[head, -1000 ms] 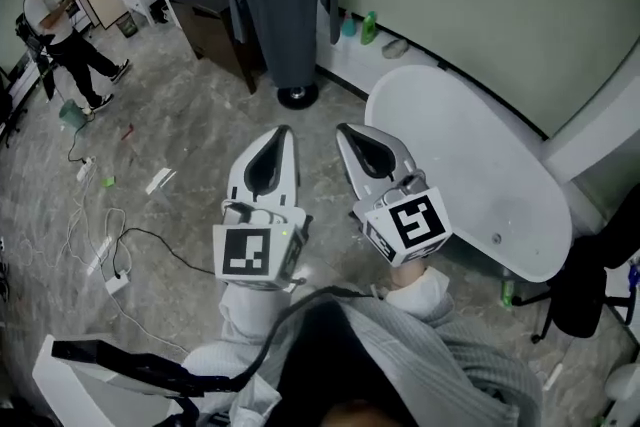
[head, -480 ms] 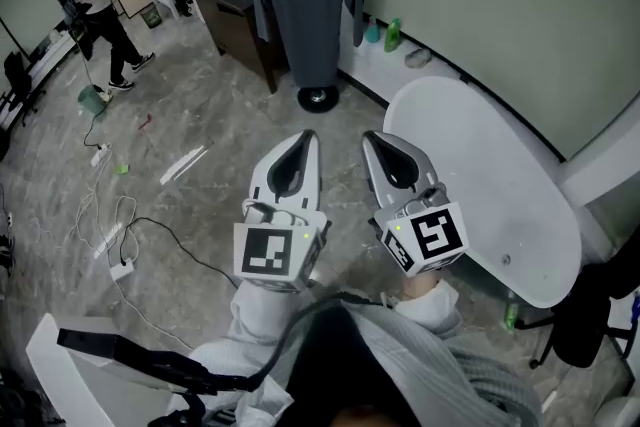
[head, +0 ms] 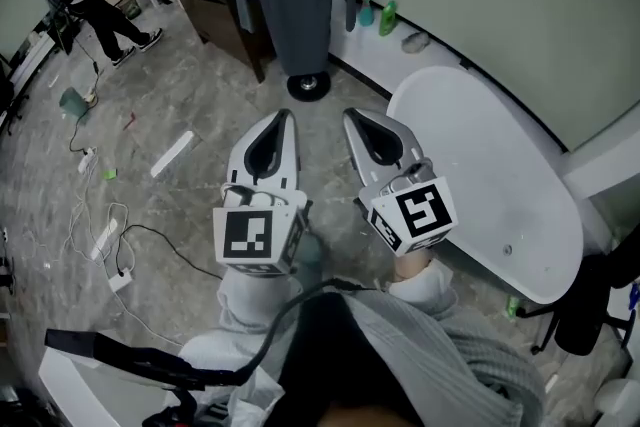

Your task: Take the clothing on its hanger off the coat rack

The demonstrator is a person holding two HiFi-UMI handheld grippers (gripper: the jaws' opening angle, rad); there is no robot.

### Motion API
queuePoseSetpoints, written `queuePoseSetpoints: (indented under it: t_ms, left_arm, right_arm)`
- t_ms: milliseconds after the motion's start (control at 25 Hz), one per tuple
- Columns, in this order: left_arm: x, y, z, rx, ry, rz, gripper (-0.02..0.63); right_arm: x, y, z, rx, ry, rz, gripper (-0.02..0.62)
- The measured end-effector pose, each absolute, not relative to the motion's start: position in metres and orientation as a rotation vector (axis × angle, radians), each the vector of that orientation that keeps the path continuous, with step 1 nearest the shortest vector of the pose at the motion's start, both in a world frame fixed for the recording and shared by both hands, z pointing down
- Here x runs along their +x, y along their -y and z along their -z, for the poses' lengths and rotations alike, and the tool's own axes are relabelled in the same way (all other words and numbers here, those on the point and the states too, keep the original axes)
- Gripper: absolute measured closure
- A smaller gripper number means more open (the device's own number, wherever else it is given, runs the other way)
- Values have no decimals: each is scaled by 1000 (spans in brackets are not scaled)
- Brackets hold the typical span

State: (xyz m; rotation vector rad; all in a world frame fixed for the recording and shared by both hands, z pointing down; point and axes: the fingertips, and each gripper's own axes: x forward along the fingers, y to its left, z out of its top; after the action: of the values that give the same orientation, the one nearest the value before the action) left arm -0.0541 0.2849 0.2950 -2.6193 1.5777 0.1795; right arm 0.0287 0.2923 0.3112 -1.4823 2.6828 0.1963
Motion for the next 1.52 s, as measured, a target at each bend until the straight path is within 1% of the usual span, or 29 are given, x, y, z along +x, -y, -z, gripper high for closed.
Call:
queuePoseSetpoints:
  t_ms: [400,640,960,1280,1400,1520]
  left_arm:
    - [-111,-84,-278,-2629,-1500,-183,601]
    - [-126,21,-297,-2671,-1500,-124,602]
    - [-124,182,-321,-2643,-1546,-123,601]
    - [-90,367,-287,-2582,-1617,-118,601]
    - [-81,419,-283,-2559,-1646,-114,601]
    - [-83,452,-281,-2555,-1661,-105,601]
  right_arm:
    - [-24,-92,-291,-1570,-2604,-239,594]
    - [-36,8,-312,-1627,-2625,-180,594]
    - [-27,176,-332,-1606,-2644,-191,594]
    - [14,353,-296,-1570,-2631,-269,594]
    - [34,405,-287,-1572,-2620,-275,594]
    - [38,440,-286,-1580,-2635,-258,594]
